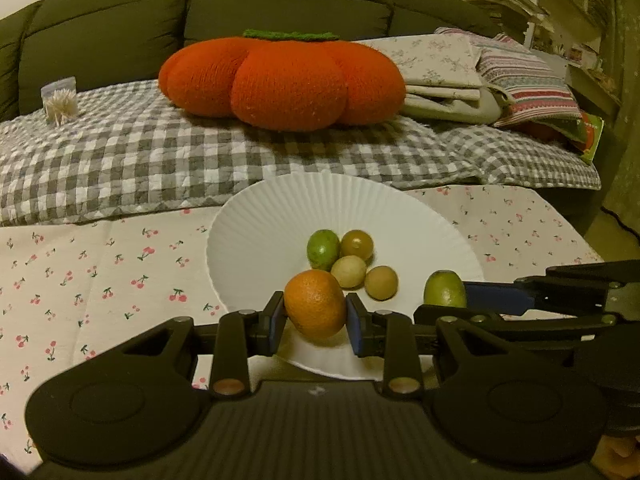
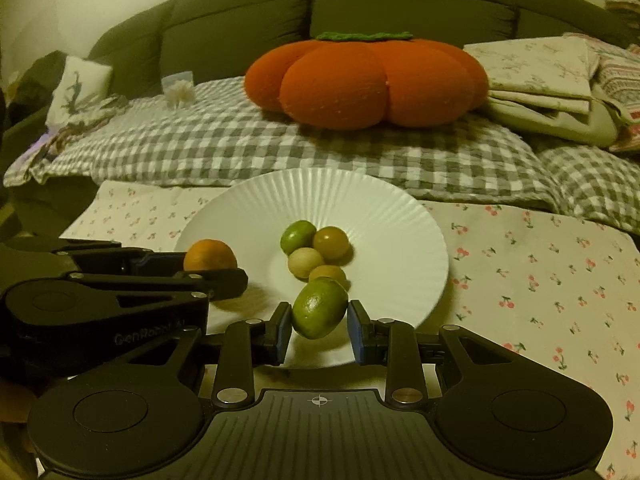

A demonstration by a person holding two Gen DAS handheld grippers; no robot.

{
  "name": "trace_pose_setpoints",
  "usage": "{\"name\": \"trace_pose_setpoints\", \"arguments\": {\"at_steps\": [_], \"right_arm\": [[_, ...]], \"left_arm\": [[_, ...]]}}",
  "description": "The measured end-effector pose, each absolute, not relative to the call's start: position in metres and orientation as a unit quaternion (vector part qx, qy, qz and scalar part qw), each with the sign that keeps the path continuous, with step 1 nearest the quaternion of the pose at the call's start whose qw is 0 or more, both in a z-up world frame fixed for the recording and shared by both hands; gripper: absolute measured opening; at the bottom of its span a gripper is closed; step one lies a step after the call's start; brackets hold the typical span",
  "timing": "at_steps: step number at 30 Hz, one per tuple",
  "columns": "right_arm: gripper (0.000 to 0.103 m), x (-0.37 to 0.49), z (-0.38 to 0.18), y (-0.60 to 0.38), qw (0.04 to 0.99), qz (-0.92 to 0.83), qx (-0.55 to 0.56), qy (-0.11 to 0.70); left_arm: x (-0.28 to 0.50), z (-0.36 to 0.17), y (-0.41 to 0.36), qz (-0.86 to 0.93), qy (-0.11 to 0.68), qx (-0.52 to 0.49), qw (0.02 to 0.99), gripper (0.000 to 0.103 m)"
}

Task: Organize fruits
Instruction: 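Open both tools to drop the orange and lime onto the plate, then move the left tool to the pale yellow fruit while the right tool approaches a small orange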

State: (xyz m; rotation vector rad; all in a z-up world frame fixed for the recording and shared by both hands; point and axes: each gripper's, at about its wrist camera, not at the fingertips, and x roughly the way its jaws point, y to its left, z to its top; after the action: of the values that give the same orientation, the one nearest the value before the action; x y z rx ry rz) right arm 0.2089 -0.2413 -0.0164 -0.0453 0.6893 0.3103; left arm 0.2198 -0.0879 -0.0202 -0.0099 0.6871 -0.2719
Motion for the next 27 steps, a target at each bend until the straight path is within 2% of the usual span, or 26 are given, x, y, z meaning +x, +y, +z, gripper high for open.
{"name": "trace_pose_setpoints", "arguments": {"at_steps": [9, 12, 14, 15, 16, 27], "right_arm": [[0.030, 0.211, -0.023, -0.242, 0.927, 0.162, -0.027, 0.338], [0.030, 0.212, -0.021, -0.244, 0.926, 0.162, -0.024, 0.340], [0.034, 0.212, -0.021, -0.245, 0.925, 0.165, -0.019, 0.342], [0.044, 0.211, -0.021, -0.245, 0.925, 0.166, -0.017, 0.342], [0.046, 0.210, -0.020, -0.244, 0.925, 0.168, -0.018, 0.341], [0.047, 0.204, -0.003, -0.253, 0.928, 0.144, 0.022, 0.344]], "left_arm": [[0.220, -0.022, -0.084, -0.141, 0.336, -0.012, 0.931, 0.031], [0.219, -0.019, -0.081, -0.135, 0.334, -0.015, 0.933, 0.042], [0.216, -0.014, -0.077, -0.136, 0.327, -0.023, 0.935, 0.055], [0.215, -0.012, -0.076, -0.138, 0.323, -0.028, 0.936, 0.056], [0.214, -0.010, -0.075, -0.140, 0.321, -0.030, 0.936, 0.056], [0.209, 0.001, -0.048, -0.114, 0.337, -0.070, 0.932, 0.057]]}}
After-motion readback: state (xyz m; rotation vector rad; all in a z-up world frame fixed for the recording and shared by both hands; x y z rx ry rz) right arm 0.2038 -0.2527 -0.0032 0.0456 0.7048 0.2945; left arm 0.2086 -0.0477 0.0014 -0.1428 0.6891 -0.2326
